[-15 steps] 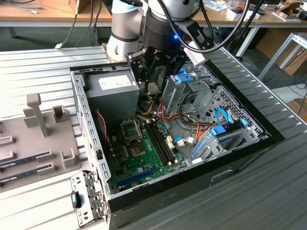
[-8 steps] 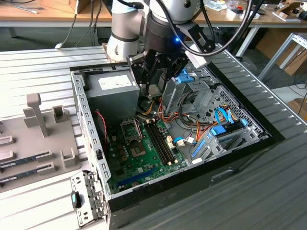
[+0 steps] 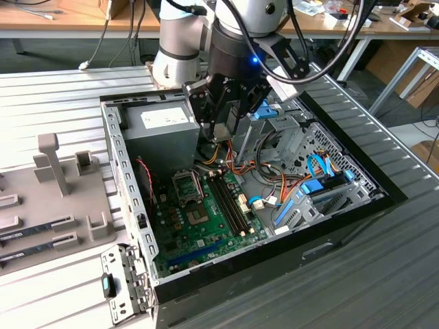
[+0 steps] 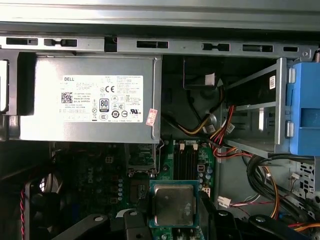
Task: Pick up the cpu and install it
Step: 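Pick up the cpu and move it towards the insertion slot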
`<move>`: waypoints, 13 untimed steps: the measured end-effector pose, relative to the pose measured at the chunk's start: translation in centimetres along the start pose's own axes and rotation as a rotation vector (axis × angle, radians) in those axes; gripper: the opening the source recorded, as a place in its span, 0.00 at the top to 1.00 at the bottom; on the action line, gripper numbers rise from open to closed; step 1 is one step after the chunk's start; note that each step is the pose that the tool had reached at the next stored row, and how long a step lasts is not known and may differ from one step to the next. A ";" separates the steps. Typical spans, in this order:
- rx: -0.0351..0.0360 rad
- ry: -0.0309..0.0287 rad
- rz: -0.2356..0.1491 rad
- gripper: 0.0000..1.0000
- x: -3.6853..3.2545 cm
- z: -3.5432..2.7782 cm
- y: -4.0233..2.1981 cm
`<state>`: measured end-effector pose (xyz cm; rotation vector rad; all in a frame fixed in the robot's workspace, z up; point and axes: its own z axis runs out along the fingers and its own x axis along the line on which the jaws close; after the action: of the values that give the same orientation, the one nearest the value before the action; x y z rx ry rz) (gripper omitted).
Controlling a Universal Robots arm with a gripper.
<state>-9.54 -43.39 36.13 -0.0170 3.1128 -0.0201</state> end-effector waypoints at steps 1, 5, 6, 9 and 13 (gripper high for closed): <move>-0.0001 0.0000 0.000 0.53 0.00 0.01 -0.05; 0.0000 0.0000 0.000 0.53 0.00 0.06 -0.38; 0.0000 0.0000 0.000 0.53 0.01 0.08 -0.54; -0.0001 0.0000 0.000 0.53 0.01 0.13 -0.88; 0.0000 0.0000 0.000 0.53 0.02 0.19 -1.25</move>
<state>-9.54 -44.64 35.96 -0.0170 3.1128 -0.0201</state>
